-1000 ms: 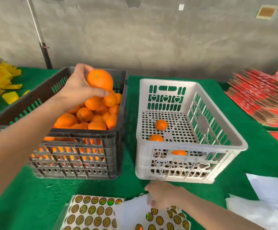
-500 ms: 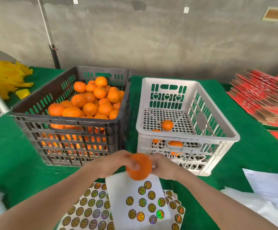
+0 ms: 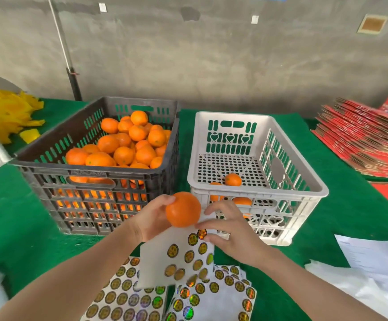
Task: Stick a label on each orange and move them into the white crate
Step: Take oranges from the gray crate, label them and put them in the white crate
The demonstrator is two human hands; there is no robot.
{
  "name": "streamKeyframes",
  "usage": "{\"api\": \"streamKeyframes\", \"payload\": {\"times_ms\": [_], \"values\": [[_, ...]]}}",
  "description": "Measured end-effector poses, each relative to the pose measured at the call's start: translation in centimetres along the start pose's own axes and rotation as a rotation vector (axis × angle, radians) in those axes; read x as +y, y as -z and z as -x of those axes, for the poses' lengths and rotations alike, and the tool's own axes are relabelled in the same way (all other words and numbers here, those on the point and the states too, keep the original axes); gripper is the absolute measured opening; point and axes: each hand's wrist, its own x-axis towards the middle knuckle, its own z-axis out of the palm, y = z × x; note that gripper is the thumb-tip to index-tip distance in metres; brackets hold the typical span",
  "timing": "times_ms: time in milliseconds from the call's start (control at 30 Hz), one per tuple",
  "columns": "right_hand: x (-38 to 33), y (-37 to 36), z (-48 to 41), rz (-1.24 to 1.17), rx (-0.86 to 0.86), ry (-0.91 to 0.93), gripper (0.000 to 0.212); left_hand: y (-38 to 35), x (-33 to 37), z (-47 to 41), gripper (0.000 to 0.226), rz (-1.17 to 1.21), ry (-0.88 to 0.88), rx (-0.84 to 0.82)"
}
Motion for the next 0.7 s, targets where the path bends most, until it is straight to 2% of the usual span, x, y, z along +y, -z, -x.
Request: {"api": "streamKeyframes", "payload": {"times_ms": [67, 200, 500, 567, 700], "values": [[-0.2, 0.0, -0.4, 0.022, 0.021, 0.073, 0.025, 0.0, 0.1, -0.2, 0.094, -0.011, -0.044, 0.004], [-0.4, 0.0, -0.8, 0.021, 0.077, 0.149, 0.013, 0.1, 0.4, -0.4, 0.101, -0.006, -0.082, 0.000], [-0.7, 0.1, -1.1, 0.012, 0.068, 0.124, 0.007, 1.2, 0.0, -0.4, 0.101, -0.040, 0.016, -0.044], [-0.7, 0.4, -1.1, -0.056, 0.036, 0.049, 0.007, 1.5, -0.3, -0.6, 0.101, -0.075, 0.032, -0.041], [0.0, 1.3, -1.4, -0.304, 0.021, -0.297, 0.028, 1.7, -1.3, -0.9, 0.103, -0.180, 0.084, -0.031]]}}
